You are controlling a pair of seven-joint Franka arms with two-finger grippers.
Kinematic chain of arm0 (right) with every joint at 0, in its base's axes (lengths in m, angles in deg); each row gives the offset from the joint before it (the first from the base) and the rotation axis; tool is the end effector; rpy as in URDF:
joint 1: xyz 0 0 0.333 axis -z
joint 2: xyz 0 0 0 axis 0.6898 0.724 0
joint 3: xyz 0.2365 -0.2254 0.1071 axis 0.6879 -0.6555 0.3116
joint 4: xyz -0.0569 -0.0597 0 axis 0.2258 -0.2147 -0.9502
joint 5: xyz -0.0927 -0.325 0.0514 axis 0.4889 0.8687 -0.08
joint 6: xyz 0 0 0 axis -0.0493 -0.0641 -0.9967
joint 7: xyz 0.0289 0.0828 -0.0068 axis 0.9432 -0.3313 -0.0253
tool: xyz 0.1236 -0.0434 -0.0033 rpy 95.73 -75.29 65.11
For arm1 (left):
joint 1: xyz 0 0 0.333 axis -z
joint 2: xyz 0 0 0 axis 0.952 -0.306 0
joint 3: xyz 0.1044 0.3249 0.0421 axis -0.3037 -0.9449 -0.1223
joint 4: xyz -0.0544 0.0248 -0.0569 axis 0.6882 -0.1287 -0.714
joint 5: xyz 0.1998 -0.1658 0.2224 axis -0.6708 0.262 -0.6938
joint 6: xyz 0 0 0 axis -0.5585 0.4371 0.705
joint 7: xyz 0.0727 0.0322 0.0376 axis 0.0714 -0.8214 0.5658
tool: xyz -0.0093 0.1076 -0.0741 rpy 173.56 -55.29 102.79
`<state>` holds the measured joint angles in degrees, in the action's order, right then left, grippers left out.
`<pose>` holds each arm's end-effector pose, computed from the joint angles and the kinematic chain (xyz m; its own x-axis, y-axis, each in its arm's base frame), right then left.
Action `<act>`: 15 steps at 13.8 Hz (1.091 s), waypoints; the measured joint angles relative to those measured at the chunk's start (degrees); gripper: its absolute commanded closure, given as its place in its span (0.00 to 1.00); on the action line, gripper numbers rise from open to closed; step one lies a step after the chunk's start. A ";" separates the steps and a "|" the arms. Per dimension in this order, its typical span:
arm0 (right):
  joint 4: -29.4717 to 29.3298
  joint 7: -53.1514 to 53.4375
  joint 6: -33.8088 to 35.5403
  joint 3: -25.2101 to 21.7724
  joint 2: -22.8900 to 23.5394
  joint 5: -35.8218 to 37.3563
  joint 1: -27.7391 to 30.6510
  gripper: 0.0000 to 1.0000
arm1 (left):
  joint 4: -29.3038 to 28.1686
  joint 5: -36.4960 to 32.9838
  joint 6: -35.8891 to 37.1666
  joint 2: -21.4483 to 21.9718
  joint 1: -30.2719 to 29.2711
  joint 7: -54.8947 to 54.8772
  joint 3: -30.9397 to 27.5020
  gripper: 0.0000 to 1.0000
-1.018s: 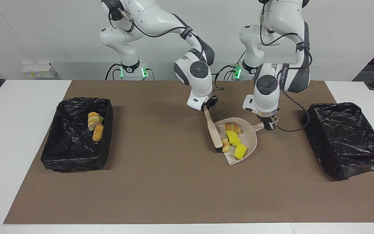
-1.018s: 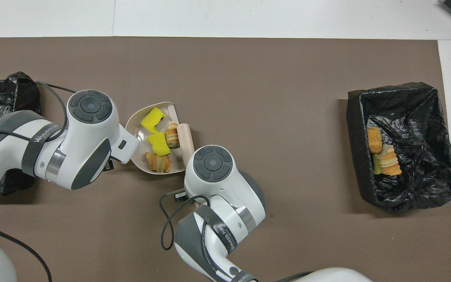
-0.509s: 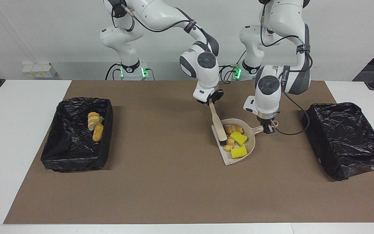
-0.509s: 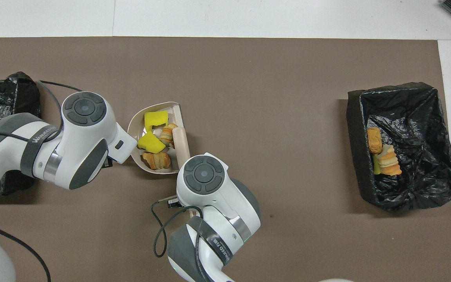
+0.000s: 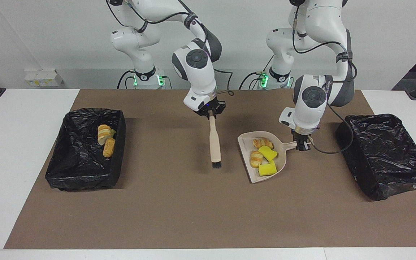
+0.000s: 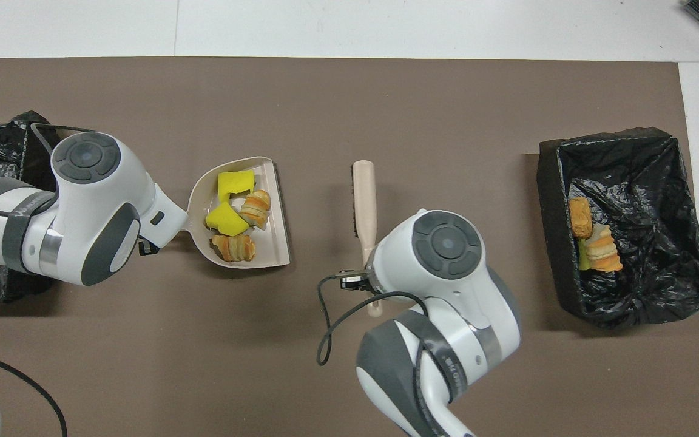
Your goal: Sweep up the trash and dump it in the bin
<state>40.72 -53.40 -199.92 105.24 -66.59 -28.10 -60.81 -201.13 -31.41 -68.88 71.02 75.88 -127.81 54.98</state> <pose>0.4394 0.2898 0.4378 0.9951 0.0249 -0.0961 0.0109 -0.9897 -0.1430 0.5318 -0.0999 0.3879 0.1043 -0.9774 -0.1838 -0.9912 -0.1172 0.0608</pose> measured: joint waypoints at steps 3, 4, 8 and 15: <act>5.99 -3.61 1.13 -0.13 -5.79 0.00 5.81 1.00 | 1.97 2.34 0.27 0.02 -3.30 -6.28 -0.12 1.00; 7.57 -4.06 1.50 -0.16 -7.31 0.00 6.76 1.00 | 3.06 2.44 0.97 0.03 -4.05 -6.96 -0.15 1.00; 13.69 -4.07 1.58 0.28 -12.16 0.00 6.24 1.00 | 9.37 2.47 6.71 0.10 -6.15 -10.55 -0.22 1.00; 15.63 14.22 1.58 1.34 -14.01 -0.07 -13.79 1.00 | 19.54 2.47 14.37 -1.28 -16.76 -24.31 -0.61 1.00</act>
<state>56.35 -39.18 -198.35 106.59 -80.60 -28.17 -74.61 -181.58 -28.94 -54.51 69.74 59.12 -152.12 54.37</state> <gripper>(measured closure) 0.740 0.683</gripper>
